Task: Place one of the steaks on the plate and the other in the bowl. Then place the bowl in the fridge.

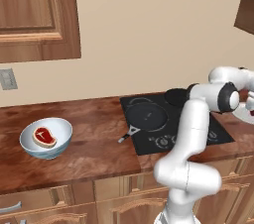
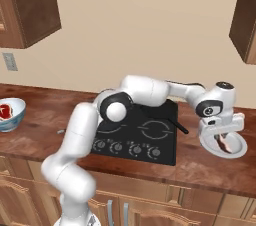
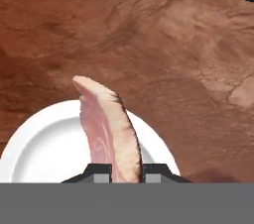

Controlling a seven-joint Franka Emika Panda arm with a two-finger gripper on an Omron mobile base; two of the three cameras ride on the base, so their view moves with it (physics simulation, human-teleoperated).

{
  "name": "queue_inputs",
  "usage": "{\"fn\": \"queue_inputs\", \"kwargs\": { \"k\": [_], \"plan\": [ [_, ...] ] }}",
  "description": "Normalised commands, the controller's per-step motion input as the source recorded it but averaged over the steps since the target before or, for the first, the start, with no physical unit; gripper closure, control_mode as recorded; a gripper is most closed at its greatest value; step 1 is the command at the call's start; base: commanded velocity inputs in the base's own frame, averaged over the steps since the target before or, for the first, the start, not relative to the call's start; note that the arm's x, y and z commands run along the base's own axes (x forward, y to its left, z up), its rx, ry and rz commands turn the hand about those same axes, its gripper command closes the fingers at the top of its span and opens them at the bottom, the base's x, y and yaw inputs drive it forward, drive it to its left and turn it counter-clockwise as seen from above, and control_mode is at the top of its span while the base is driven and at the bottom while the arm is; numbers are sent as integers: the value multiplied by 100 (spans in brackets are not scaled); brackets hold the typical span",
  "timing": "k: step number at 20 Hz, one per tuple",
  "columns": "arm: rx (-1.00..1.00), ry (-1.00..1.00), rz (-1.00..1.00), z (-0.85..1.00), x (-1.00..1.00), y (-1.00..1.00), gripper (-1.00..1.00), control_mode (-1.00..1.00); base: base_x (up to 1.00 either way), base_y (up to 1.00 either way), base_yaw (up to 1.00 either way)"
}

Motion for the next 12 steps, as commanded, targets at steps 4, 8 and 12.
{"fn": "queue_inputs", "kwargs": {
  "k": [4, 8, 12],
  "plan": [
    [10, -26, -3, -6, 13, -57, 100, -100, 0, 0, 0],
    [16, -45, 3, 0, 5, -10, 100, -100, 0, 0, 0],
    [9, -40, 7, -4, 1, 29, -100, -100, 0, 0, 0]
  ]
}}
